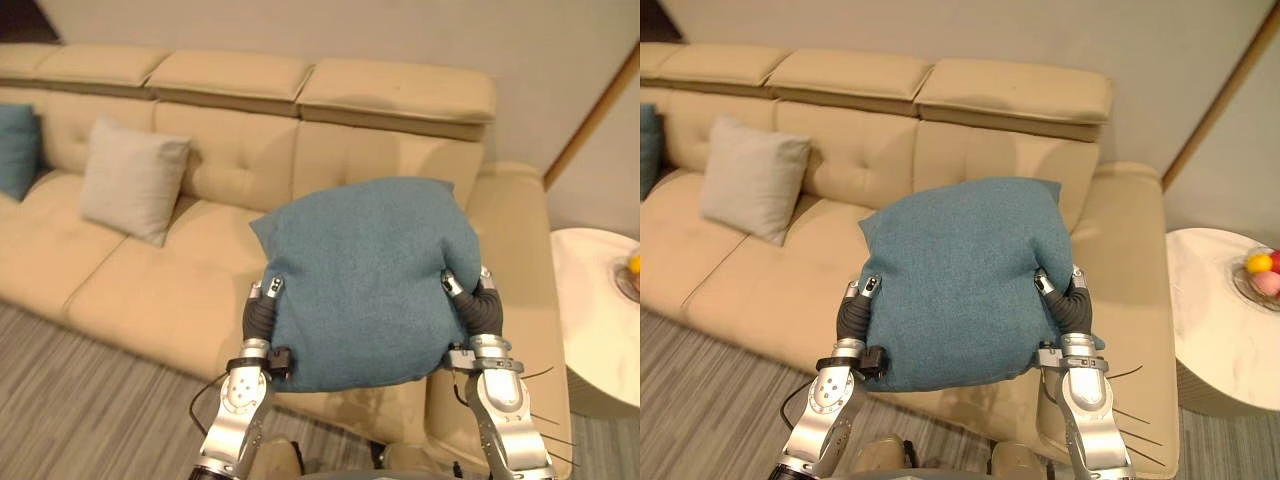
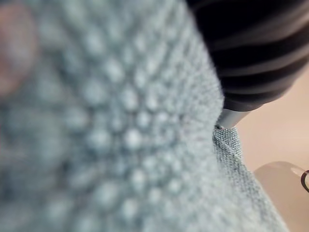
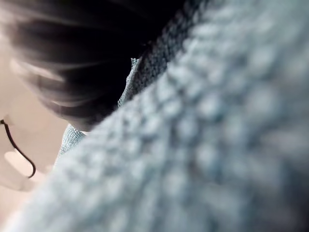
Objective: Pick up cushions and gather them together orderly.
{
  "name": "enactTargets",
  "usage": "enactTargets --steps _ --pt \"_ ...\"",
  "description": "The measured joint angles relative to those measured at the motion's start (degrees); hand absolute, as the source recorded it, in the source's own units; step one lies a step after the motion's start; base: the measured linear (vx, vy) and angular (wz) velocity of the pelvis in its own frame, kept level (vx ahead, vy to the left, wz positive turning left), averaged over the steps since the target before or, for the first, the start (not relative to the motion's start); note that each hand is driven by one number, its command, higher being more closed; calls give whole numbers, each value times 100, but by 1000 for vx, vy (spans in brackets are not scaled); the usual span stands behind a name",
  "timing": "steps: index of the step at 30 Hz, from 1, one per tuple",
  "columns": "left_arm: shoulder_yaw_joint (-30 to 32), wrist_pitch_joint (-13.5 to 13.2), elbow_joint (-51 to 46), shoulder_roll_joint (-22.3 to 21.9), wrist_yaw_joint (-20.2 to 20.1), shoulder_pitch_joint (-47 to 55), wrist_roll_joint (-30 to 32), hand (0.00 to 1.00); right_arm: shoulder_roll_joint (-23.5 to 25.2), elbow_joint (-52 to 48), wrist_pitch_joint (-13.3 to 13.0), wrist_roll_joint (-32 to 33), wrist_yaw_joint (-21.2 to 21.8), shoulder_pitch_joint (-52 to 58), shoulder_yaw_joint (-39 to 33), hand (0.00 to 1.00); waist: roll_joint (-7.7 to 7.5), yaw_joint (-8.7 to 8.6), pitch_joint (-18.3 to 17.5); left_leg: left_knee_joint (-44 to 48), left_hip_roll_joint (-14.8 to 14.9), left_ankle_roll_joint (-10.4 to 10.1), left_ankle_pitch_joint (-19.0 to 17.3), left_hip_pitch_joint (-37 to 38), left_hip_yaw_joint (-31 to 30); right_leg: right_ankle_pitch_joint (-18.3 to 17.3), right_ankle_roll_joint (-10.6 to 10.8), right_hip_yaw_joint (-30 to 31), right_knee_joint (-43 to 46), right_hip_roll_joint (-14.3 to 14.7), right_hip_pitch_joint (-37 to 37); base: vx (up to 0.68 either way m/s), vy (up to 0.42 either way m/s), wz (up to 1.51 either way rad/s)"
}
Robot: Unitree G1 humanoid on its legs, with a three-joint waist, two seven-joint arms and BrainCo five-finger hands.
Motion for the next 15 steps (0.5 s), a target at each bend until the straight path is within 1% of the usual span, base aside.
enactTargets --steps 1,2,3,4,5,6,7,9,11,12,13,15 --pt "0 1 45 -23 0 5 4 100 -5 172 1 -1 -2 -31 -2 100 74 -17 -47 -683 -36 -257 283 92 -313 -9 181 214 -50 7 10 166 370 -123" --pt "-4 4 77 -58 1 30 5 100 -30 278 5 -3 -2 -68 -2 100 214 -32 -120 -1099 55 -337 666 131 -400 22 275 364 -134 91 6 170 427 -133" --pt "7 5 151 -42 1 35 4 100 6 509 9 -18 2 -175 1 100 297 -56 -172 -1105 130 -540 1110 118 -340 70 479 604 -301 157 28 162 431 -128" --pt "16 35 263 83 3 19 4 100 212 730 75 -44 1 -192 2 100 56 -111 -222 -1163 -75 -422 1065 226 -19 163 605 707 -444 -108 24 162 414 -106" --pt "16 35 278 123 3 17 4 100 261 737 92 -49 1 -189 3 100 -39 -146 -221 -1208 -156 -358 1060 275 109 179 661 758 -504 -243 25 118 308 -75" --pt "15 49 303 150 2 19 2 100 283 737 95 -69 1 -192 3 100 -133 -163 -226 -1218 -280 -267 1021 311 347 257 778 906 -623 -410 9 92 318 -79" --pt "12 71 303 153 2 28 2 100 281 752 101 -131 2 -202 21 100 -197 -126 -248 -1197 -374 -130 934 343 678 361 876 1062 -732 -553 -76 78 301 -88" --pt "28 70 302 225 2 63 2 100 290 837 108 -211 2 -339 112 100 -196 -112 -247 -1170 -397 -29 866 395 1013 569 879 1207 -833 -596 -176 31 200 -93" --pt "124 71 302 299 5 74 3 100 280 1086 108 -218 0 -608 239 100 -199 -112 -247 -1166 -357 20 801 408 1350 783 818 1234 -913 -586 -350 -8 123 -93" --pt "183 72 303 310 14 72 5 100 284 1218 109 -219 -3 -739 293 100 -198 -110 -246 -1200 -346 22 800 397 1475 884 760 1098 -955 -583 -433 -36 62 -88" --pt "223 71 315 333 39 52 15 100 282 1359 110 -224 -16 -890 357 100 -196 -108 -245 -1235 -339 23 801 347 1616 1000 677 833 -1017 -586 -570 -39 27 -64" --pt "223 76 379 342 66 -34 101 100 258 1437 110 -261 -46 -979 367 100 -198 -126 -235 -1208 -344 25 801 234 1663 1012 662 674 -1058 -622 -670 -62 -2 -27"
